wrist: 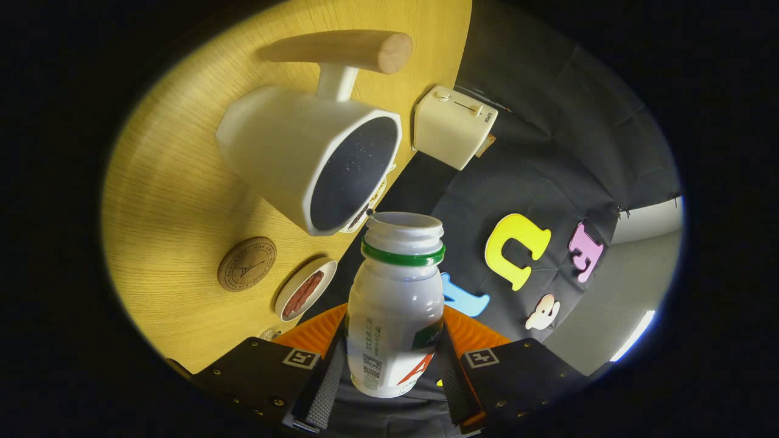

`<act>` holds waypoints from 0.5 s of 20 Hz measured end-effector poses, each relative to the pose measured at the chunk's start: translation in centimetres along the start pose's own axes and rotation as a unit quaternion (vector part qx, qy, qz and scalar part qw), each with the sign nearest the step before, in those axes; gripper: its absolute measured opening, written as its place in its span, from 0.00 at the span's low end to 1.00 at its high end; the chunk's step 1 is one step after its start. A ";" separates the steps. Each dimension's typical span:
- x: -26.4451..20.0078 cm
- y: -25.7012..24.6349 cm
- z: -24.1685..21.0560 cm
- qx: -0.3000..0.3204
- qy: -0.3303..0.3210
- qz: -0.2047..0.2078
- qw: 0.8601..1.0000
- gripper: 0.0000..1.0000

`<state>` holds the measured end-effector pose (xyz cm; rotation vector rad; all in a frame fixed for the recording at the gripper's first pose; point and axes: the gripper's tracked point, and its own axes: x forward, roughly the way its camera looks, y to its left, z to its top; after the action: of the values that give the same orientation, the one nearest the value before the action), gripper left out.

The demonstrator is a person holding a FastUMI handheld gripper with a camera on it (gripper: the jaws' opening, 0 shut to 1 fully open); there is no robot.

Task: Take the bottle from table, then pour the juice into the cup, finally place the bottle on the coaster

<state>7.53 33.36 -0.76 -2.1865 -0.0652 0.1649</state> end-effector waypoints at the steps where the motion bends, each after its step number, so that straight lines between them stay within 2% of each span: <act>1: 0.0 0.0 0.0 0.003 0.000 0.000 1.000 0.71; 10: -0.1 1.3 0.5 0.099 -0.015 0.028 0.995 0.71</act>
<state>7.31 32.96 -2.05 -1.9882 -0.0045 0.2269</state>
